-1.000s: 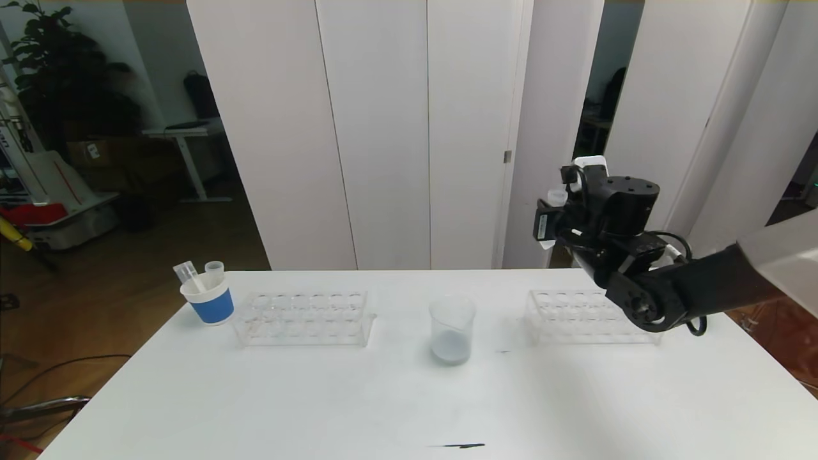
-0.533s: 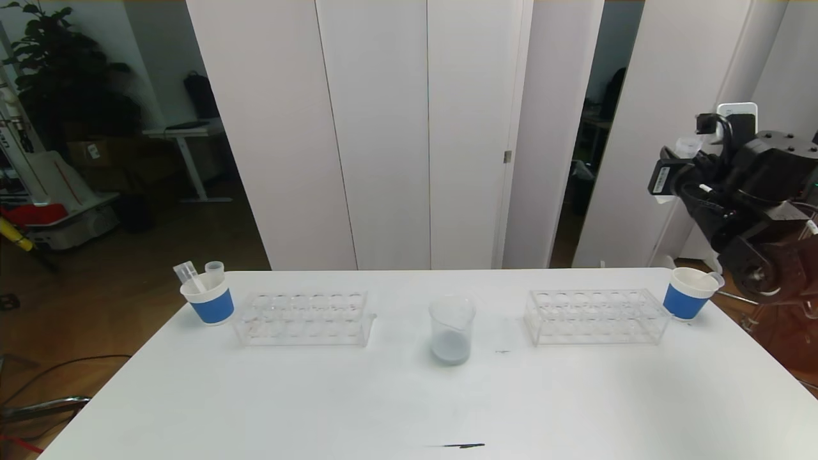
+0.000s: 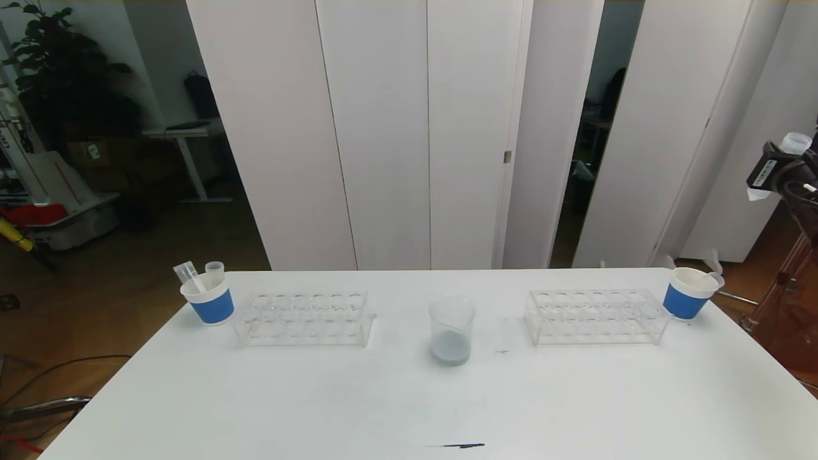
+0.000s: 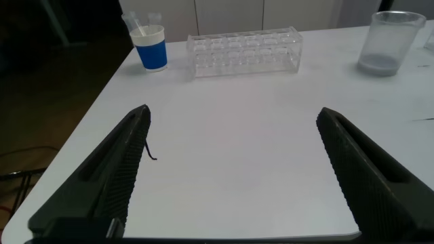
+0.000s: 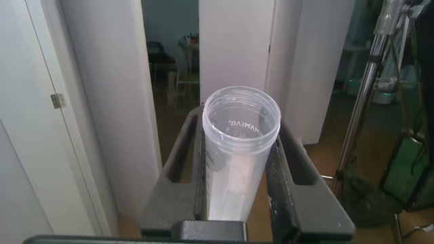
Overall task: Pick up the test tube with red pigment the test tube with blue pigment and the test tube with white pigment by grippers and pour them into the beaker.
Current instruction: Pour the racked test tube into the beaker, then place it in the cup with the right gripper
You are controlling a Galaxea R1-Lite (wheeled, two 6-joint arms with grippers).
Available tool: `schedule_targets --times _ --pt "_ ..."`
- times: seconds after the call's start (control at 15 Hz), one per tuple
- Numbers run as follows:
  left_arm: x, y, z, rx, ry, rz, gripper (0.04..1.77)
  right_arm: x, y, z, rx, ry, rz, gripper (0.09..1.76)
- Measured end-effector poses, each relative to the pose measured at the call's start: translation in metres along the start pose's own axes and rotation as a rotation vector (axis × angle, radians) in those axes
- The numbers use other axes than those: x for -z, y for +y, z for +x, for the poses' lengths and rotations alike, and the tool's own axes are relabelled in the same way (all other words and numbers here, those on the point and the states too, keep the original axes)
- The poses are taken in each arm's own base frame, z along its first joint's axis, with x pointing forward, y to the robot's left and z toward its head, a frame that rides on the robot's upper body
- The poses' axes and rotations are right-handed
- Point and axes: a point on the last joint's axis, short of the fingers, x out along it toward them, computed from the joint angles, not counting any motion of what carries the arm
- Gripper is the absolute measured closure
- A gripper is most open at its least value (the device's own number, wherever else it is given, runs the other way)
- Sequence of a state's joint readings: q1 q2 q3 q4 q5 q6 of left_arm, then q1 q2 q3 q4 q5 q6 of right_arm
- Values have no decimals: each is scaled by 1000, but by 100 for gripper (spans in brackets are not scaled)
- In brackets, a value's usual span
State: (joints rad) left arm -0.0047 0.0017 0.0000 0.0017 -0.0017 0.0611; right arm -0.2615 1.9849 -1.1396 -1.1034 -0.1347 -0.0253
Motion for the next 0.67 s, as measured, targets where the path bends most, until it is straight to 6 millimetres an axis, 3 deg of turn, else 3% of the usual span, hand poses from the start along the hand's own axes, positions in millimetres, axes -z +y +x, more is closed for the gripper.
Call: schedule_targets --times 0.33,0.67 --pt "0 0 0 0 0 0 6 59 8 5 -16 43 6 127" --pt "0 0 0 0 0 0 6 137 14 1 -30 178 -17 127"
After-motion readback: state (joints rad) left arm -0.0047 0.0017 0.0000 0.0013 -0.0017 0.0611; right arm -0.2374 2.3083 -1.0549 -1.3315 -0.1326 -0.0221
